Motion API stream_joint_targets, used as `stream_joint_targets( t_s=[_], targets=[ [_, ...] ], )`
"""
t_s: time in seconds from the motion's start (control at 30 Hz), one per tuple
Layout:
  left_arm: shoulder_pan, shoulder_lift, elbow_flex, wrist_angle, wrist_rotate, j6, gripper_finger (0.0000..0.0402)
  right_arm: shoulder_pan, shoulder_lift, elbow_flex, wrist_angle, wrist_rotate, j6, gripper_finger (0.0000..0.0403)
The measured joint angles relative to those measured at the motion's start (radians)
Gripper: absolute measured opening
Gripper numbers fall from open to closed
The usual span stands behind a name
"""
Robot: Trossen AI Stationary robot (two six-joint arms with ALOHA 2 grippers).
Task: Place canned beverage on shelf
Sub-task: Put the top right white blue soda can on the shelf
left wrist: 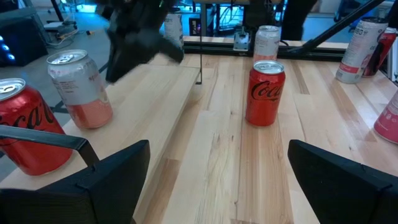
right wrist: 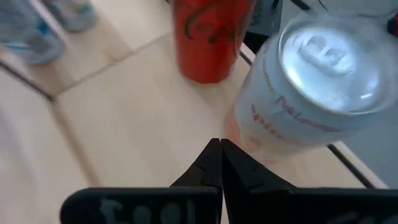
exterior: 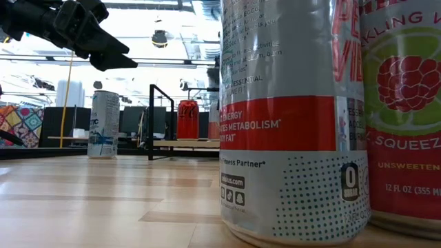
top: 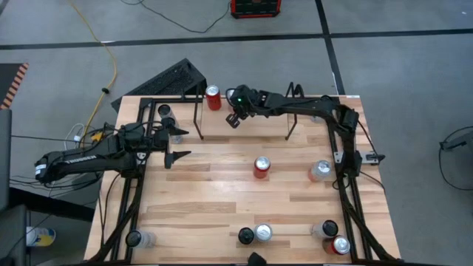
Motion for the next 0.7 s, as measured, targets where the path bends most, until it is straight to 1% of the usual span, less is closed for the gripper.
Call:
stream_joint_targets(
  t_s=[0.2, 0.33, 0.4, 0.53, 0.63, 0.7],
  targets=[
    [0.000, 0.000, 0.000, -0.005, -0.001, -0.001, 0.0369, 0.070, -0.153, 0.000, -0.151, 0.000, -0.024, 0.0021],
    [0.000, 0.000, 0.000, -0.017, -0.001, -0.012, 0.0369, 0.157, -0.300, -0.074, -0.218, 0.001, -0.038, 0.0027],
    [0.000, 0.000, 0.000, -0.018, 0.000, -0.013, 0.0369, 0.214, -0.378, -0.142, -0.227, 0.006, -0.029, 0.0031],
    [0.000, 0.000, 0.000, -0.017, 0.000, -0.013, 0.0369, 0.358, -0.530, -0.285, -0.220, 0.054, 0.036, 0.0033],
    [0.000, 0.000, 0.000, -0.008, 0.000, -0.012, 0.0369, 0.480, -0.633, -0.369, -0.217, 0.117, 0.092, 0.0031],
    [0.000, 0.000, 0.000, 0.004, 0.000, -0.012, 0.0369, 0.554, -0.687, -0.411, -0.219, 0.184, 0.144, 0.0030]
  ],
)
